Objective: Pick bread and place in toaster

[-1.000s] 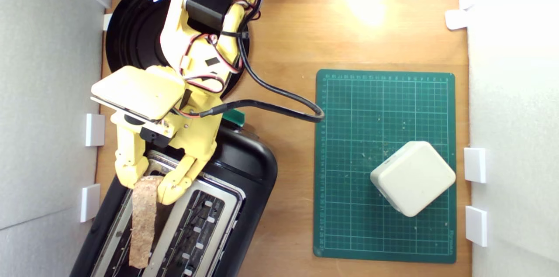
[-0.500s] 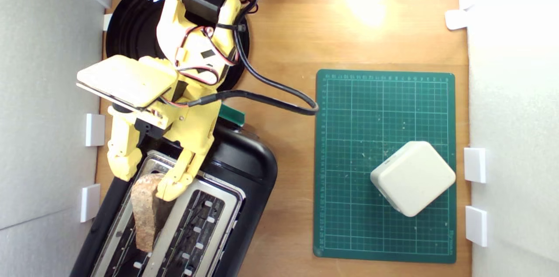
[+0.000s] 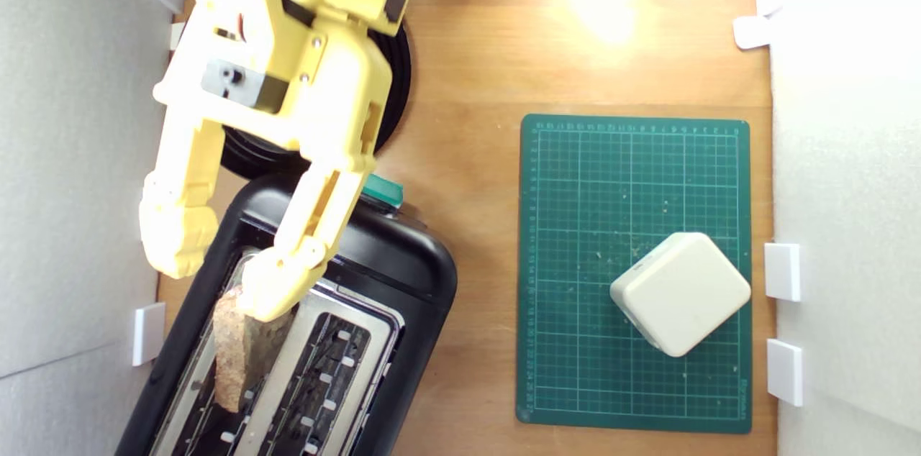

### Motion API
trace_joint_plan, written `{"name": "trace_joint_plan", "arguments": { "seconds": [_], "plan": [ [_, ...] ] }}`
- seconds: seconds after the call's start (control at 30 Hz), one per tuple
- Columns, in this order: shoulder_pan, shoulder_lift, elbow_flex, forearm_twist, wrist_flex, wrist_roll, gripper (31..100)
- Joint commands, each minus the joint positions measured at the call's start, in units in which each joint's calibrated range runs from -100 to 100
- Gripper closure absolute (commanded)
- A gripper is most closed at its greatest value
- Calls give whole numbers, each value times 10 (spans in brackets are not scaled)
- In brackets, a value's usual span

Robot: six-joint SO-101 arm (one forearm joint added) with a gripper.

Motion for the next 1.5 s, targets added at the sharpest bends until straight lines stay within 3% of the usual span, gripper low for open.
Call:
{"name": "trace_joint_plan", "arguments": {
  "seconds": [0.0,0.13,0.3,0.43,0.57,0.8,1.0,1.47],
  "plan": [
    [-33,-67,0,-12,-18,-65,563],
    [-86,-106,10,-8,-16,-162,563],
    [-154,-179,113,-7,-17,-255,563],
    [-217,-279,273,-7,-16,-286,564],
    [-245,-363,404,-7,-16,-288,595],
    [-274,-520,675,-8,-16,-260,706],
    [-274,-659,881,-13,-10,-257,773],
    [-255,-779,1018,-15,104,-255,910]
  ]
}}
